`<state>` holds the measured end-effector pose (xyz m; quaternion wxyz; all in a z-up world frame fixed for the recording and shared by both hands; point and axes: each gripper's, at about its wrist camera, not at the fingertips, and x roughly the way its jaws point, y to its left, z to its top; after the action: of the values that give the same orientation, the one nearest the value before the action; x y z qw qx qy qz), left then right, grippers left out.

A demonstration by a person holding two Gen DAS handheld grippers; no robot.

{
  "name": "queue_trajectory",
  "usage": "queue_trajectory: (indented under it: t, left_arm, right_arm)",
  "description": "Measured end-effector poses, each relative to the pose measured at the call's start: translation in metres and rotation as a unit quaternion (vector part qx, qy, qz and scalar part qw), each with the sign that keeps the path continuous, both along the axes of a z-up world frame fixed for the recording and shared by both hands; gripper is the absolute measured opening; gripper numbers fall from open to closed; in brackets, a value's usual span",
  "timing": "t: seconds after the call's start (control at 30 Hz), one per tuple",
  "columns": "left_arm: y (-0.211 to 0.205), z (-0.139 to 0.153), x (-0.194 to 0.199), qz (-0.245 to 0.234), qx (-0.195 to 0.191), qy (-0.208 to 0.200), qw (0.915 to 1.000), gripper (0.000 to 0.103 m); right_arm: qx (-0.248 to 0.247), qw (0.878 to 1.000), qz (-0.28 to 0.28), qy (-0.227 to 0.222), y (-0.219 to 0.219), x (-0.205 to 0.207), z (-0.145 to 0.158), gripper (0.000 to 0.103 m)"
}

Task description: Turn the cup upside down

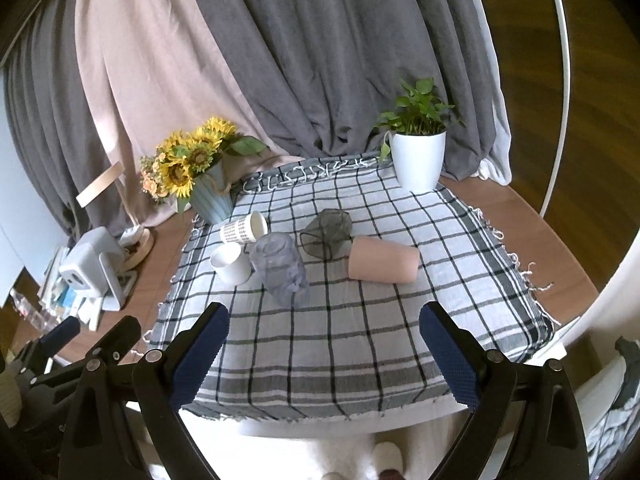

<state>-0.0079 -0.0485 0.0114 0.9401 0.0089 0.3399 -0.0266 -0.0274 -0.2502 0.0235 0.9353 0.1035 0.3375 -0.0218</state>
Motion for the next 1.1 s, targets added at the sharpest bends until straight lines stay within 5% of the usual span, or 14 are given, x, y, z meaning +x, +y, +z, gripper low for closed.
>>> queue_trajectory:
  t: [1.1]
  left_arm:
    - [-0.004,0.0018,0.0031,-0.011,-0.005,0.0,0.9999,0.103]
  right_arm:
    - [-0.005,1.0,-0.006,0.009,-0.0008,0.0037,0.0013,0.096]
